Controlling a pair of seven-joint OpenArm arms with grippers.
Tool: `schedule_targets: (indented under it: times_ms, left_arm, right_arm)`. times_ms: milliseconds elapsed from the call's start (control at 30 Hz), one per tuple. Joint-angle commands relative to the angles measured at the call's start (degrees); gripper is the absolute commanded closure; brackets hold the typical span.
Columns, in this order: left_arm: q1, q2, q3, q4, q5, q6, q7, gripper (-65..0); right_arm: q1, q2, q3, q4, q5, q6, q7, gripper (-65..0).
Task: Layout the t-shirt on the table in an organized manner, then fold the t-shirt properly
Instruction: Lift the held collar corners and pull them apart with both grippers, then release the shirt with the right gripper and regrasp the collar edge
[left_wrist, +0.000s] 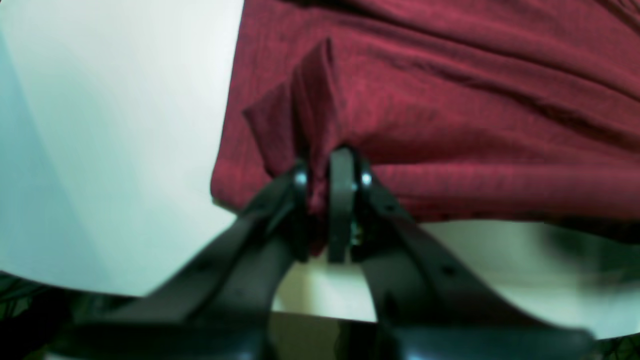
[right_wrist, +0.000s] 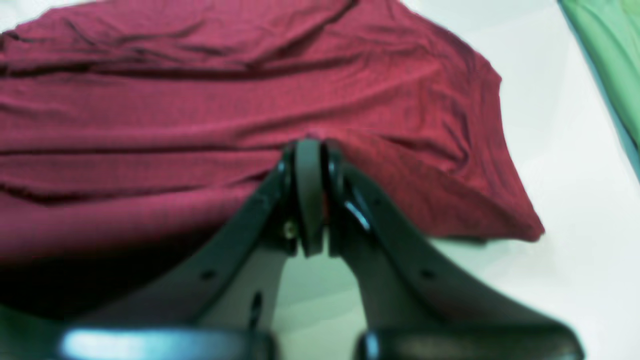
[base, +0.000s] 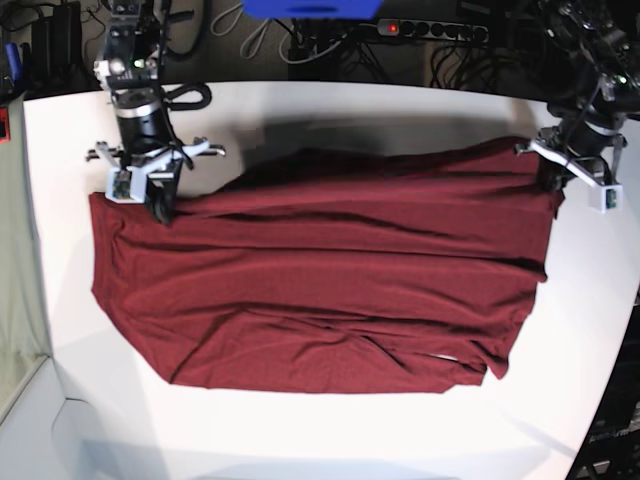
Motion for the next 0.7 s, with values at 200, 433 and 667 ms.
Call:
schedule_targets:
  times_ms: [200, 433, 667]
  left_arm:
    - [-0.4, -0.7, -0.3, -3.6, -0.4, 0.3, -1.5, -0.3]
    - [-1.6, -0.7, -0.3, -8.5, -0.4, 0.3, -1.5, -0.4]
    - [-5.1, -0.8, -0.6, -11.0, -0.4, 0.5, -1.1, -0.4]
  right_arm:
    - [4.1, 0.0, 0.0, -3.7, 0.0, 0.2, 1.5, 0.0]
    - [6.3, 0.1, 0.0, -7.8, 0.0, 0.2, 1.5, 0.0]
    - [7.1, 0.9, -0.4, -8.1, 0.0, 0.2, 1.5, 0.0]
